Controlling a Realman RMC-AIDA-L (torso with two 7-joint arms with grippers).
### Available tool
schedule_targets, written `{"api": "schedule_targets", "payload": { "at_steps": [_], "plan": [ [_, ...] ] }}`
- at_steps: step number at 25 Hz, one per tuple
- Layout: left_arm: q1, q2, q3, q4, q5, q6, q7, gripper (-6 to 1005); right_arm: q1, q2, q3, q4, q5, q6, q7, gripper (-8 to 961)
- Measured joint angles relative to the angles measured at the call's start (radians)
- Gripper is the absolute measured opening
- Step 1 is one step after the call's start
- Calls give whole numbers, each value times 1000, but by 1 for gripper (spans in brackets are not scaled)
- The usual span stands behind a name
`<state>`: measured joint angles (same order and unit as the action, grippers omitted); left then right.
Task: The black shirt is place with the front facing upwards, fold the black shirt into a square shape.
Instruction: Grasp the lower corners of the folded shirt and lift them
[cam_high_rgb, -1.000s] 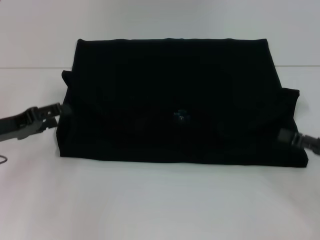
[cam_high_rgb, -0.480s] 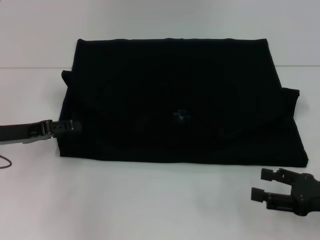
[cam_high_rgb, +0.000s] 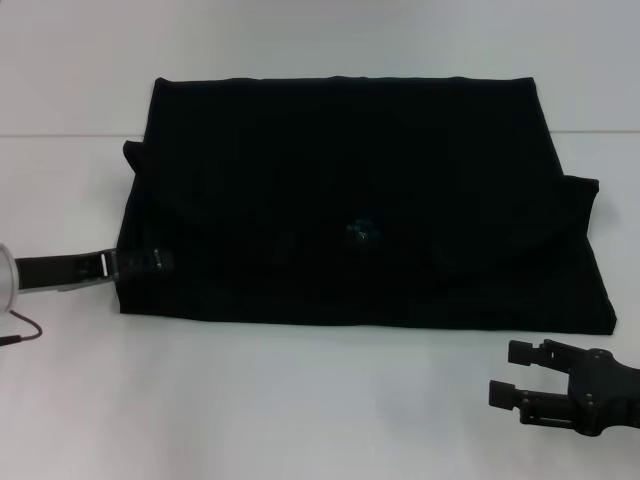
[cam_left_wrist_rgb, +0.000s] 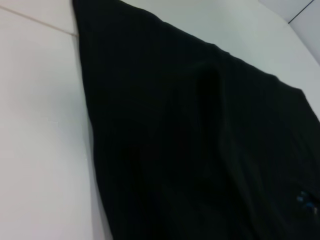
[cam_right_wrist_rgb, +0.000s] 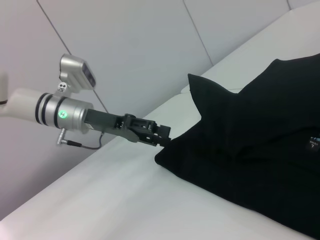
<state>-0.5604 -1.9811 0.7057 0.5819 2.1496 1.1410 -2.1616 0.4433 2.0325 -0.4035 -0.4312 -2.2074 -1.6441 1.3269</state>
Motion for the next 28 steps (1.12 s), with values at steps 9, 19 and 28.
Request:
{"api": "schedule_targets", "payload": {
  "at_steps": [9,19,28],
  "plan": [
    [-2,-14,27,-1,1,-31,0,828,0,1,0,3,0,0,4,925],
    [-4,-15,78,3,1,1,0,780,1,2,1,3,1,0,5,924],
    [-2,-3,80,2,2,3,-7,677,2,4,5,3,1,0,7,922]
  ]
}}
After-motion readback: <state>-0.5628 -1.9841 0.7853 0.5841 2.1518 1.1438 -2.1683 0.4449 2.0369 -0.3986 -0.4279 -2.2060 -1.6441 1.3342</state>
